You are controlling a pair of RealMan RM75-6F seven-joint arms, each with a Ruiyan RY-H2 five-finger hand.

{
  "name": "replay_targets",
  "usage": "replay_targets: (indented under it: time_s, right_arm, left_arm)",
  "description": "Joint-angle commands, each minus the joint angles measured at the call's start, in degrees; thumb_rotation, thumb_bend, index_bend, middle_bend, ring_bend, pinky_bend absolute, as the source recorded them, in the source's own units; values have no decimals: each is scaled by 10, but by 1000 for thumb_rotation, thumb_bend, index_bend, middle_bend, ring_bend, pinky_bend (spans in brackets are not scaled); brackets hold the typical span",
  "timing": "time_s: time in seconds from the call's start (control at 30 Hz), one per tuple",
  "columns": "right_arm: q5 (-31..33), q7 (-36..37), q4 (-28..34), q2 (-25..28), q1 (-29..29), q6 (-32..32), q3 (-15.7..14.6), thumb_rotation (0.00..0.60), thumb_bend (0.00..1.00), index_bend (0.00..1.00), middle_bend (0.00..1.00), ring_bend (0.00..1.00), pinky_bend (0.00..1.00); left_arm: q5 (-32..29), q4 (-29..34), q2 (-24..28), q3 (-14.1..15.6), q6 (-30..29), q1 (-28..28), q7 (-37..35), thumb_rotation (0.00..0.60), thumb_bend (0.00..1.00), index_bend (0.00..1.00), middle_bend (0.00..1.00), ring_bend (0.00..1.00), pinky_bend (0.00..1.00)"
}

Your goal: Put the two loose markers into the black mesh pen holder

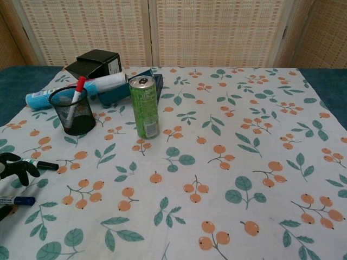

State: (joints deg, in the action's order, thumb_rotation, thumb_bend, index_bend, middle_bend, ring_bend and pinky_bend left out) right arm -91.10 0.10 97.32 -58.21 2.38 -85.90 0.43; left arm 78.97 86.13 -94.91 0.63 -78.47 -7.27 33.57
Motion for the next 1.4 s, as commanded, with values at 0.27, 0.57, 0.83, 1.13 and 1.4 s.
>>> replay_targets:
  time_s: [0.27,0.57,0.83,1.13,1.4]
  right_arm:
    - [-1,2,0,1,0,0,0,600,57,262,36,141,118]
    - [-2,5,-1,2,-1,-4,0,600,57,270,35,147,118]
    - [1,4,-2,1,-1,-3,2,600,58,287,36,155,118]
    - [1,2,-2,0,-1,-3,2,600,57,305,36,155,118]
    - [-1,8,-5,0,-1,-5,2,600,57,305,35,155,118]
  left_arm:
    - [-8,-22,-16,1,-10,7,14,600,348,311,366,117,148]
    - [2,-40,-28,6,-25,12,19,600,348,418,483,159,155]
    - [12,-58,-37,3,-38,15,16,600,347,474,548,197,166]
    - [20,-60,-36,-1,-53,18,17,600,348,474,555,203,168]
    - [51,8,13,-21,-114,28,20,600,347,464,554,203,169]
